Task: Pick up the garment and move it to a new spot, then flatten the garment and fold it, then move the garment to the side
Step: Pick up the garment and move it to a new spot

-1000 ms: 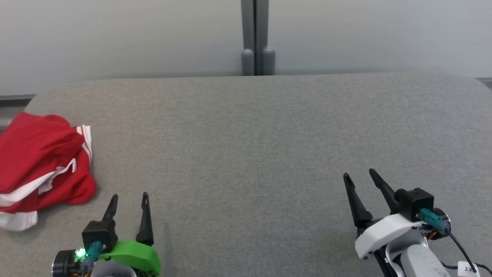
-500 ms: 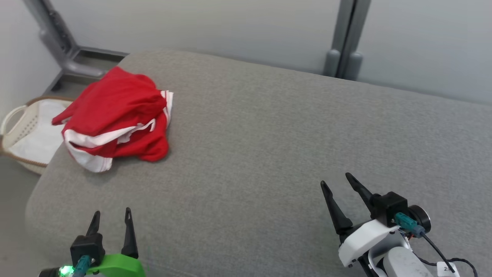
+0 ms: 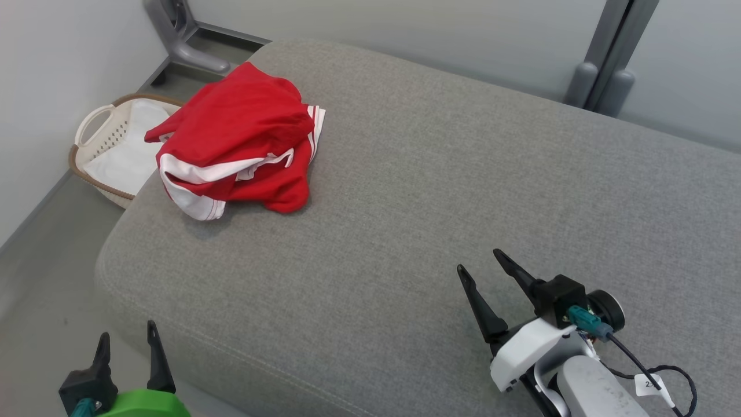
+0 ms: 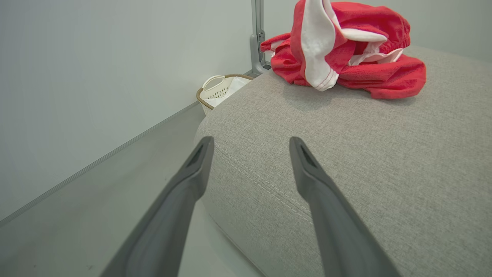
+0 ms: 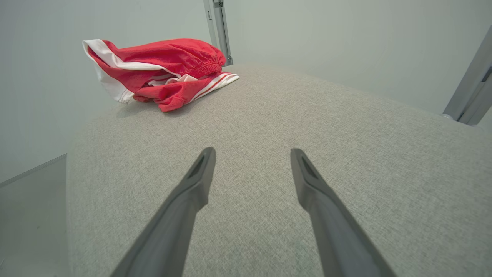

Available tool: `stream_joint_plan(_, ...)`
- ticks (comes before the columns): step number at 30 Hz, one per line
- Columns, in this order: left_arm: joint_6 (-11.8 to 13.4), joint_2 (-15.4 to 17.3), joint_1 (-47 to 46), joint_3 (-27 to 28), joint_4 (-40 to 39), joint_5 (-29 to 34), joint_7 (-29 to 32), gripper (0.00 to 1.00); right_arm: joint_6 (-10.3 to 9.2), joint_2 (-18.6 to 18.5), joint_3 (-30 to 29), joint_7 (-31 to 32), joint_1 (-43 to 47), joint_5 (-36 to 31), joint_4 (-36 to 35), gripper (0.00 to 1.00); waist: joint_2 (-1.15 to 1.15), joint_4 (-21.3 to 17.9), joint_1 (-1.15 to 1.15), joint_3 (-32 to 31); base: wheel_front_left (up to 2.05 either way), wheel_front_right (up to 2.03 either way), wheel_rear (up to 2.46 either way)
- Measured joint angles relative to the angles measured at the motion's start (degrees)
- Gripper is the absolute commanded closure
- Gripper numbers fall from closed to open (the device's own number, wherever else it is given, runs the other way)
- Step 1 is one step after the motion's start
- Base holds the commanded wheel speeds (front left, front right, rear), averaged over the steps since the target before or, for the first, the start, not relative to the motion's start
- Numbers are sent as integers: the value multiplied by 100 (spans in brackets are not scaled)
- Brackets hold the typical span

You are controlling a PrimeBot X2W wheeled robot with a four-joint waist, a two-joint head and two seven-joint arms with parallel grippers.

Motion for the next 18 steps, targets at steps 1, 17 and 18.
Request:
stream_joint_plan(1,-20,-2,-18,10,19,-20,0,0,0,2,-7,0,-15,-13,-2,0,0,6,0,26,0,0,0)
stream_joint_plan(17,-428,546,-2240,-289,857,-780,-3,0,0,-85,-7,0,-555,-555,-258,0,0,-295,0,898,0,0,0)
stream_joint_plan(18,-428,671,-2388,-372,932,-822,-4,0,0,-92,49,0,-619,-577,-261,0,0,-344,0,975,0,0,0)
